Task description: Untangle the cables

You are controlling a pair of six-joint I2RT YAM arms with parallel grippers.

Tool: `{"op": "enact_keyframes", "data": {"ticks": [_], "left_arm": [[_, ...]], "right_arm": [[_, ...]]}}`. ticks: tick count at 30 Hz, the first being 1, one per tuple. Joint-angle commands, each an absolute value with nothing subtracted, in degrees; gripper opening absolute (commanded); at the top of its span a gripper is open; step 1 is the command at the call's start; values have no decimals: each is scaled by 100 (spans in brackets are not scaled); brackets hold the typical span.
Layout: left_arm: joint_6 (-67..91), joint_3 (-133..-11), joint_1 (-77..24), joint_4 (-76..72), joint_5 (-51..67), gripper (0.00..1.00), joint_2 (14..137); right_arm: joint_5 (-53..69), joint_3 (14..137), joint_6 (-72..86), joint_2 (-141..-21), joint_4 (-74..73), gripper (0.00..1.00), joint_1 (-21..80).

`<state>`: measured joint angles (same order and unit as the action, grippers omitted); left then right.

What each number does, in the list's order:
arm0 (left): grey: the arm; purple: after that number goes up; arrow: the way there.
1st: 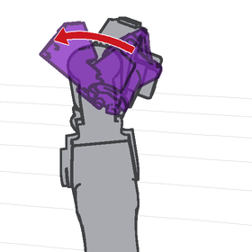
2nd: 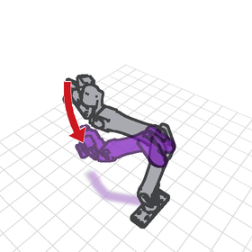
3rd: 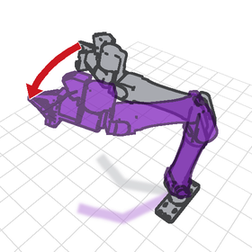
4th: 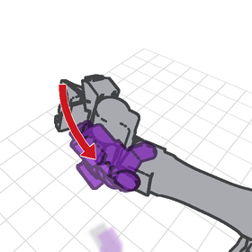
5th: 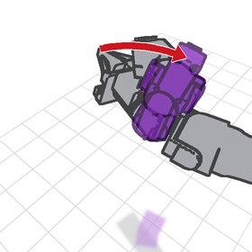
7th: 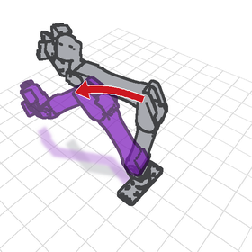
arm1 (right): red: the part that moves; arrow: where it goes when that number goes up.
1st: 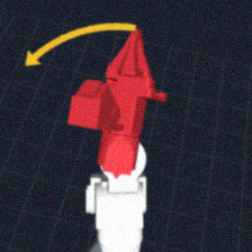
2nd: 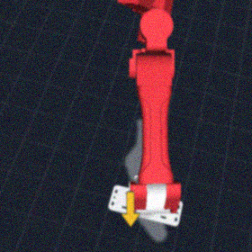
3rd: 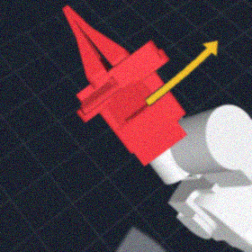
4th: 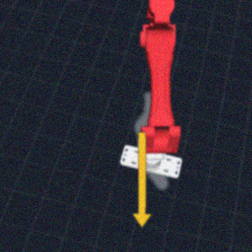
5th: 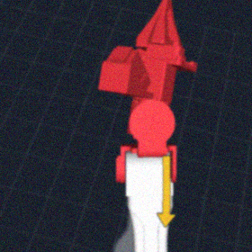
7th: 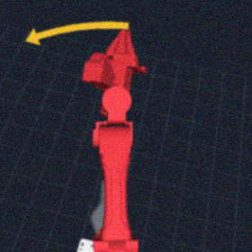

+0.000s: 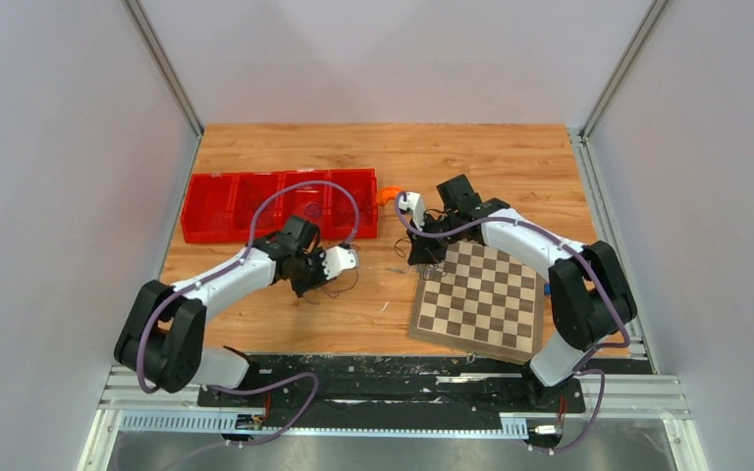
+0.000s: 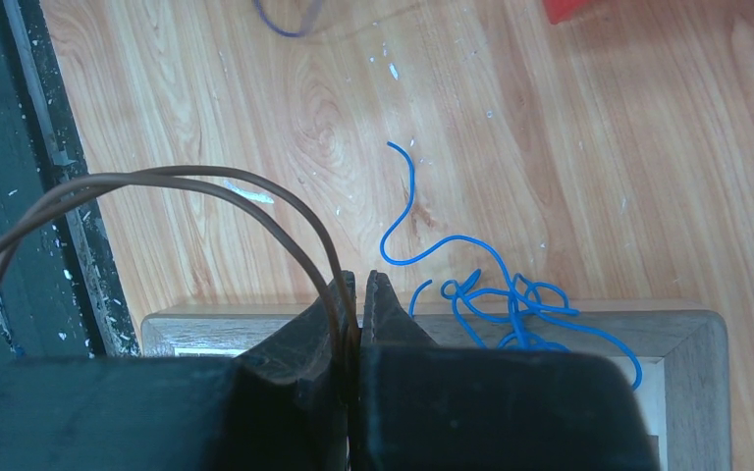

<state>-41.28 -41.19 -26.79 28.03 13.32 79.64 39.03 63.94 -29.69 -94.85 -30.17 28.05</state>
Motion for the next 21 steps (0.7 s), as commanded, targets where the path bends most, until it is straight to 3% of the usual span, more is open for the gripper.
{"op": "enact_keyframes", "data": {"ticks": [1,4,9,14,21], "left_arm": [[-3886,-4915,-2334,3911,2059,0,7227],[-3690,-5972,-1673,5488,2984,0,7098],[-3349,-7192,-1172,7208,3127,0,7406],[-1993,-7821,-1053,7078,2742,0,7661],[-250,-8446,-1054,5763,813,0,8010]], "right_arm": [[3982,6674,-2973,-9478,-2967,4,2761],[3998,6663,-2967,-9409,-2971,4,2733],[4076,6590,-2908,-9363,-2968,4,2725],[4090,6567,-2900,-9340,-2964,3,2729],[4054,6559,-2908,-9280,-2970,3,2723]]}}
